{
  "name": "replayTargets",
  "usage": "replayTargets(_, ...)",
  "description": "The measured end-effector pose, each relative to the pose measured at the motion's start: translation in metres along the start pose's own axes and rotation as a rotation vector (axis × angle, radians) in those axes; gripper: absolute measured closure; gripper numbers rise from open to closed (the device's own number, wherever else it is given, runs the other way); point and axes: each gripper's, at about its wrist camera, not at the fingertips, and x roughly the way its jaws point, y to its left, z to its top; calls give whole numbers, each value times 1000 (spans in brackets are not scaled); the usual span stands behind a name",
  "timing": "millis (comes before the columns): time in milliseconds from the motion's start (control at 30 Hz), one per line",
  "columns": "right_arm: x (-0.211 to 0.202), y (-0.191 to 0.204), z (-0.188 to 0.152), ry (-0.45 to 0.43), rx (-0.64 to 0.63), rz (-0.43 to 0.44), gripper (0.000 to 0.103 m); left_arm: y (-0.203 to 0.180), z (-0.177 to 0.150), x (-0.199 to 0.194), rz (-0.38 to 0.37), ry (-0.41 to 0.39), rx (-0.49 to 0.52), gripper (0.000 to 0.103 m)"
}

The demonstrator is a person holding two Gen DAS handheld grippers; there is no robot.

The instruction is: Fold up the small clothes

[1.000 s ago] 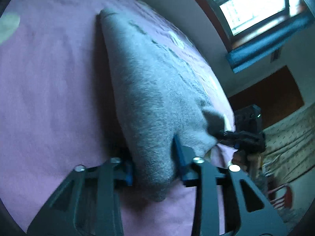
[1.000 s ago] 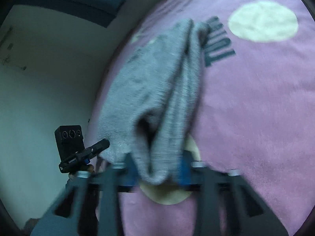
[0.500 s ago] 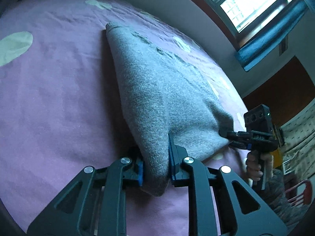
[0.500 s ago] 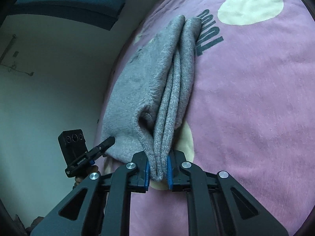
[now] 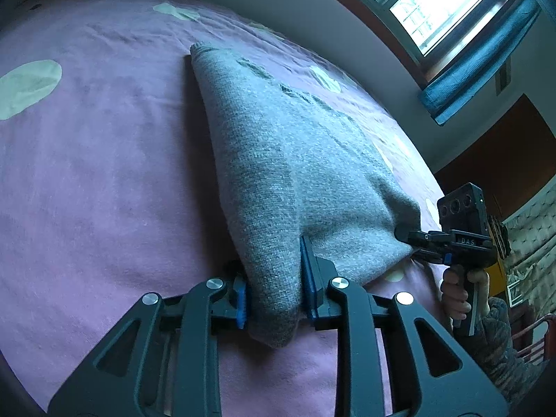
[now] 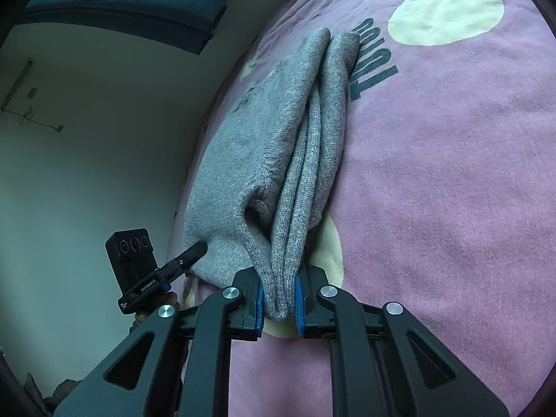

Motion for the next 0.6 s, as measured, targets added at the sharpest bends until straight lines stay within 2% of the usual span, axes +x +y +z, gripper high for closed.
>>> replayTargets(400, -5, -5, 2, -7, -5, 9, 90, -2, 0, -1, 44, -16, 13, 69)
replayTargets(500, -7, -7, 2, -17, 8, 22, 88, -4, -1, -4, 74, -34, 17, 59)
replayTargets(567, -10, -7, 0, -28, 16, 26, 85, -5, -2, -8, 106, -55, 16, 44)
replayTargets(600, -12, -6, -1, -31, 16, 20, 83, -5, -2, -10, 124, -63, 15, 41)
